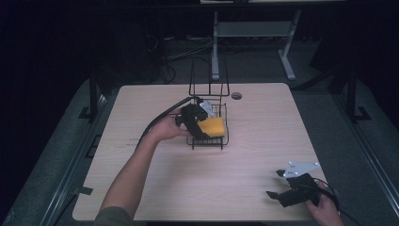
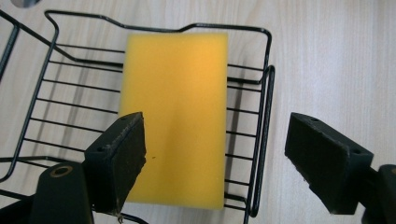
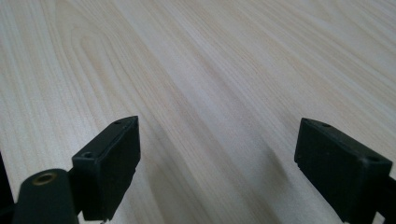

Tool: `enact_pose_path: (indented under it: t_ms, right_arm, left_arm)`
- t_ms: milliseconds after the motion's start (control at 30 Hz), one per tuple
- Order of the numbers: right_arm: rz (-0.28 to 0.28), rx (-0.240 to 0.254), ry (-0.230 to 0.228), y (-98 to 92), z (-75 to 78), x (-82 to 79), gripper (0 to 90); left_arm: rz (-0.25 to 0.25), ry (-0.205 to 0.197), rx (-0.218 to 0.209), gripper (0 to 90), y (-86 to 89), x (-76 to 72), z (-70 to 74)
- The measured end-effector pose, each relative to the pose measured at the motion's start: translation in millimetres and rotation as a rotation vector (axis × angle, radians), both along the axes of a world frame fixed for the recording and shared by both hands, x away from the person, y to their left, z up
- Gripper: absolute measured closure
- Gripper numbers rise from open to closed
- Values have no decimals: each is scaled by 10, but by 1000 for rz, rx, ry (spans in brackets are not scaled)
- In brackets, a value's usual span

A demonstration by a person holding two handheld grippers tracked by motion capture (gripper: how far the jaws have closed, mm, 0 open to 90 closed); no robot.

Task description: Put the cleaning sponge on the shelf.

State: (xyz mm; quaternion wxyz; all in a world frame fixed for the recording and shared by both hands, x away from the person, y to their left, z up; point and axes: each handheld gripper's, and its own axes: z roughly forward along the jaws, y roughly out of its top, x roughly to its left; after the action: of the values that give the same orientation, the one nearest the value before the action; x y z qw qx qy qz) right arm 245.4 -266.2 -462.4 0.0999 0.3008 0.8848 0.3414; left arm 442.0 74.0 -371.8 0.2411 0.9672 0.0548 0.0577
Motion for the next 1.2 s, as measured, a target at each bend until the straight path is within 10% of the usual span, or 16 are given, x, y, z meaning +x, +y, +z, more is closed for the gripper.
enact_pose_path:
  t_ms: [1200]
  right_arm:
    - [-16,2,-12,-7,20,-43,141]
  left_arm:
    - [-37,-21,13,203,173,-694,-62]
